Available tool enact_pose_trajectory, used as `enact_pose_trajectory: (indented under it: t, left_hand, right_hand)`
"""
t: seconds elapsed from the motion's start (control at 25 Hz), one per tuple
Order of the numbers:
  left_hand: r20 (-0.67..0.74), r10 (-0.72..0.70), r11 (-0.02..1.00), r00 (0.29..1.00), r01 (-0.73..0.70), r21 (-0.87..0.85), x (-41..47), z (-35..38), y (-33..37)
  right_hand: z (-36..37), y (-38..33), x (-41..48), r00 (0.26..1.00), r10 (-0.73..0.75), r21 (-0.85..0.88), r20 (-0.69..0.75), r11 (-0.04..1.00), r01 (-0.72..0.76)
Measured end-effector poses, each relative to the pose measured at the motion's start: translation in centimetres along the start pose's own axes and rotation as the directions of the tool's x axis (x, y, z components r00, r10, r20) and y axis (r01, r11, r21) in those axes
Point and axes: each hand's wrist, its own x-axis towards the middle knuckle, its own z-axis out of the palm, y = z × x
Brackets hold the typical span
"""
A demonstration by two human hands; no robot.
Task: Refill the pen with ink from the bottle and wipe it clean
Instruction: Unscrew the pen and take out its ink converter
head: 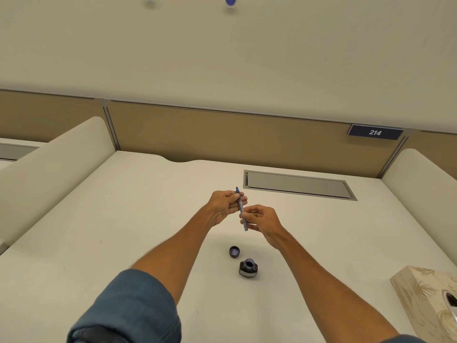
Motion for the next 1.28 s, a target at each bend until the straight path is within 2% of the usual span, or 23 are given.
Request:
enact_pose_trajectory:
  t: [0.08,0.28,0.56,0.76,0.92,1.12,1.28]
  left_hand:
    - [-0.004,-0.003,1.000,1.000,0.003,0.005,0.0,0.3,-0.1]
    - [-0.008,0.001,1.000,1.000,-0.001,-0.008,-0.1,0.8,-0.3]
    - [0.011,0.002,1.000,1.000,-0.002,-0.016,-0.4,1.3,-0.6]
    - [0.003,0.012,1.000,1.000,-0.012,-0.003,-0.3,1.5,-0.8]
    - [0.018,0.006,1.000,1.000,-0.006,-0.006,-0.5,1.9,-1.1]
    - [0.014,0.015,1.000,1.000,-0.015,-0.019,-0.3,2.4,-1.3]
    - [0.020,0.008,1.000,1.000,-0.008,0.003,-0.3,2.7,-1.5]
  right_hand:
    - [-0.3,0.0,0.0,0.999,0.012,0.004,-0.034,1.000,-0.012]
    - [-1.0,0.4,0.1,0.998,0.058,0.029,0.040,0.998,-0.059]
    - [-1.6,0.3,-0.3,0.999,0.038,0.049,0.021,0.998,-0.039]
    - [-1.9,0.3,-0.5,0.997,0.048,0.041,0.066,0.998,-0.051]
    - [-2.3,0.1,-0.7,0.999,0.036,0.036,0.015,0.999,-0.037]
    - [-2.7,0.6,-0.7,0.997,0.047,0.031,0.055,0.998,-0.049]
    - [-3.0,0.4,-1.1,1.000,0.026,0.025,0.006,0.999,-0.027]
